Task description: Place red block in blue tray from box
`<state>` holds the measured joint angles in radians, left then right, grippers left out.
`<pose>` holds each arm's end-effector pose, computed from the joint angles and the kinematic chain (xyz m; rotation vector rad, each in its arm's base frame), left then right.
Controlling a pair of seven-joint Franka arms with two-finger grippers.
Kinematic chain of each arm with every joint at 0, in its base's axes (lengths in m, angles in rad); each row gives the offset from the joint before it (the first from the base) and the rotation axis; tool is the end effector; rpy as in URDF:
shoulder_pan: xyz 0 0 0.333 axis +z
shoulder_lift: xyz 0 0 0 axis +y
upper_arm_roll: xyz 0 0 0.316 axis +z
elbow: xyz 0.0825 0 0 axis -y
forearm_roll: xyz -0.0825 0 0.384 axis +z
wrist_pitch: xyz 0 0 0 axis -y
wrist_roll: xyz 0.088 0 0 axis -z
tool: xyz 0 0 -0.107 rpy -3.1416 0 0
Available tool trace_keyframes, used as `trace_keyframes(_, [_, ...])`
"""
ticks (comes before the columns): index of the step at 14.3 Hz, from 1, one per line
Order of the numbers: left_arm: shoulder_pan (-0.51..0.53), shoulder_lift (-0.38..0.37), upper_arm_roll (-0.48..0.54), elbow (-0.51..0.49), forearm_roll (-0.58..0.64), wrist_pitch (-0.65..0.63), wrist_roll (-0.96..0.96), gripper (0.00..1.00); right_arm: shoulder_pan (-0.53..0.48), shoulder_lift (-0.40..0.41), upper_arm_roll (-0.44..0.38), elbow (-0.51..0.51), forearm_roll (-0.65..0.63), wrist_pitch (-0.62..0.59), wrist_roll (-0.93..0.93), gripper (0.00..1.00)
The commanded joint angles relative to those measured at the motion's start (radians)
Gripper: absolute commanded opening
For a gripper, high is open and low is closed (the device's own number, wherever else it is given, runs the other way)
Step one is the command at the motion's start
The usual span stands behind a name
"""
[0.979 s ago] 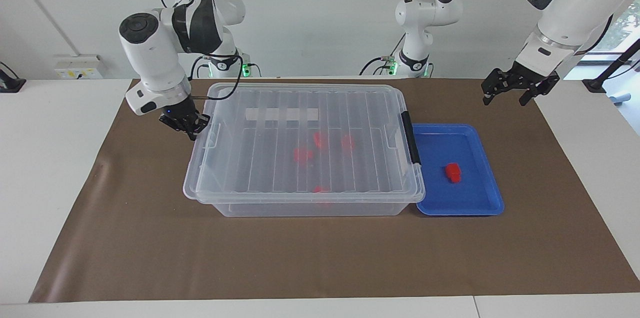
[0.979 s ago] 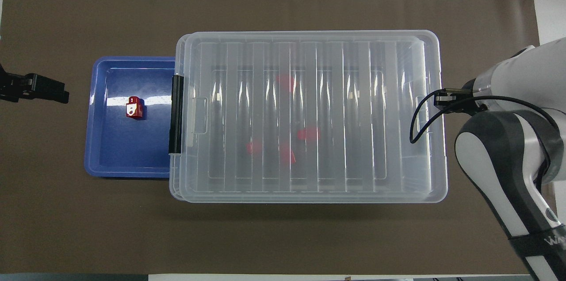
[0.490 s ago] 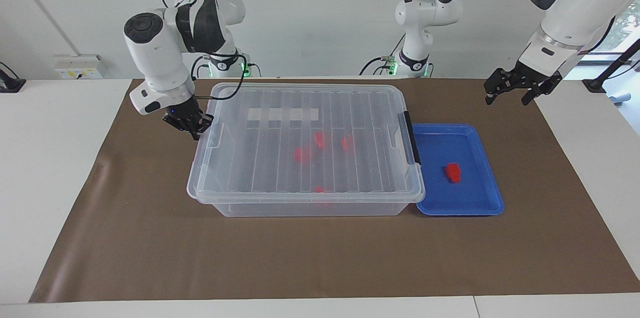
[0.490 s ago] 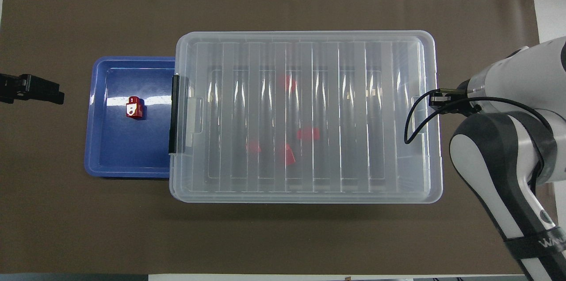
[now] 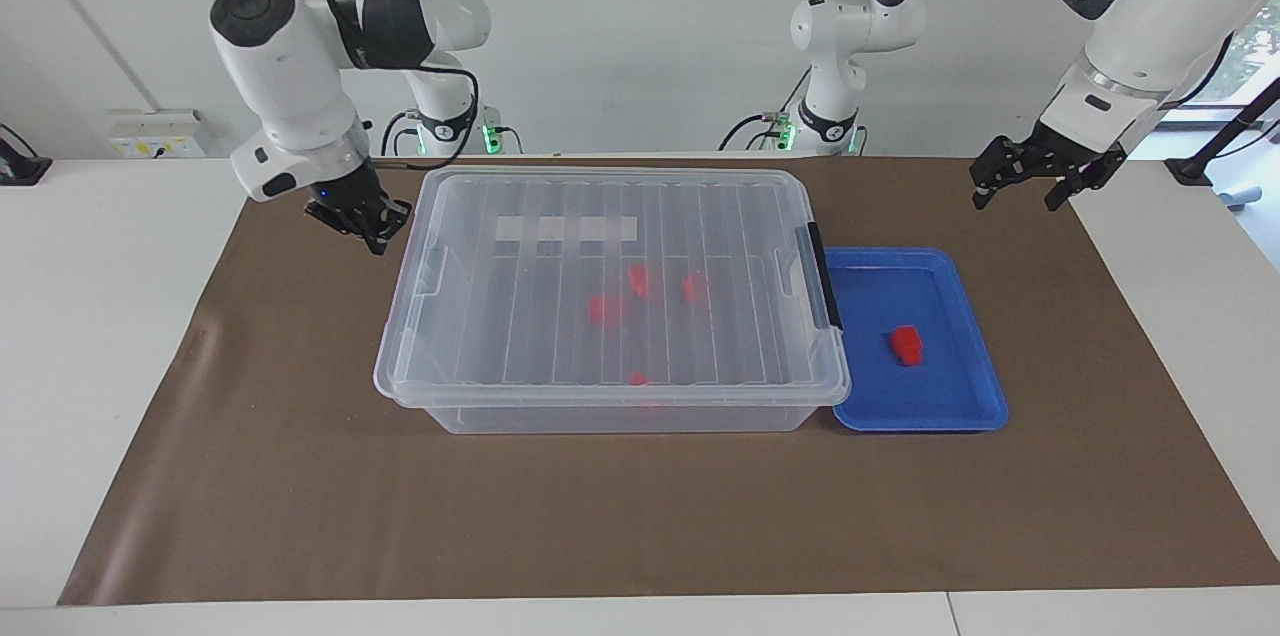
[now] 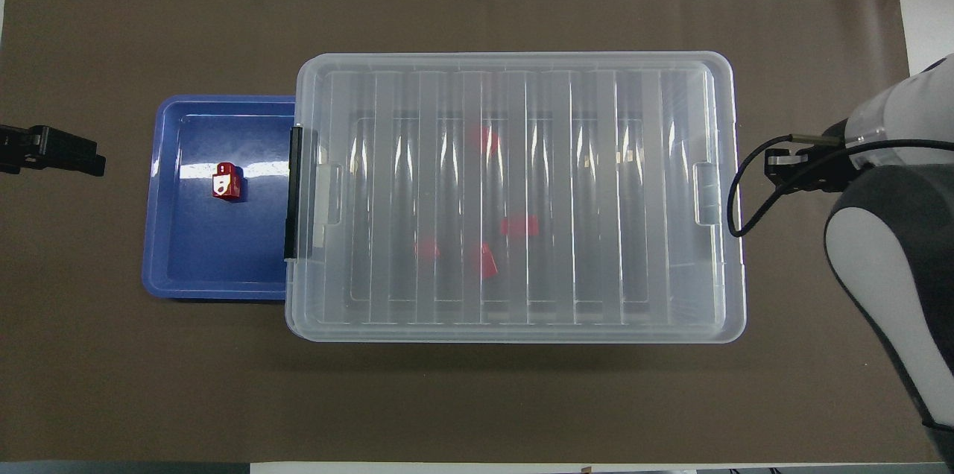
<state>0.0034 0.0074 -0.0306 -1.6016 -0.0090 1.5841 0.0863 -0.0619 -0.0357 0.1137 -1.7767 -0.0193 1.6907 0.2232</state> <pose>0.5568 -0.0160 0.6070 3.1264 -0.1773 -0.0385 0.5455 0.0273 0.5566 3.0998 -0.2622 -0.0729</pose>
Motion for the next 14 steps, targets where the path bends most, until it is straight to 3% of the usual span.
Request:
trace_keyframes(1, [-0.023,-0.009,0.015,-0.006,-0.014,0.002,0.015,1.00,-0.042,0.000,0.003,0.140,0.016,-0.161,-0.060,0.85])
trace_keyframes(2, [-0.025,-0.009,0.014,-0.006,-0.016,0.004,0.013,1.00,-0.052,-0.003,0.001,0.161,0.018,-0.189,-0.094,1.00])
trace_keyframes(5, [-0.026,-0.009,0.009,-0.006,-0.014,0.011,0.013,1.00,-0.064,0.003,0.001,0.235,0.012,-0.258,-0.162,1.00])
trace_keyframes(10, [-0.026,-0.009,0.008,-0.006,-0.014,0.005,0.009,1.00,-0.107,-0.059,0.000,0.050,0.018,-0.100,-0.205,1.00])
trace_keyframes(14, [-0.026,-0.009,0.006,-0.006,-0.014,0.005,0.009,1.00,-0.104,-0.030,0.003,0.143,0.016,-0.190,-0.225,1.00])
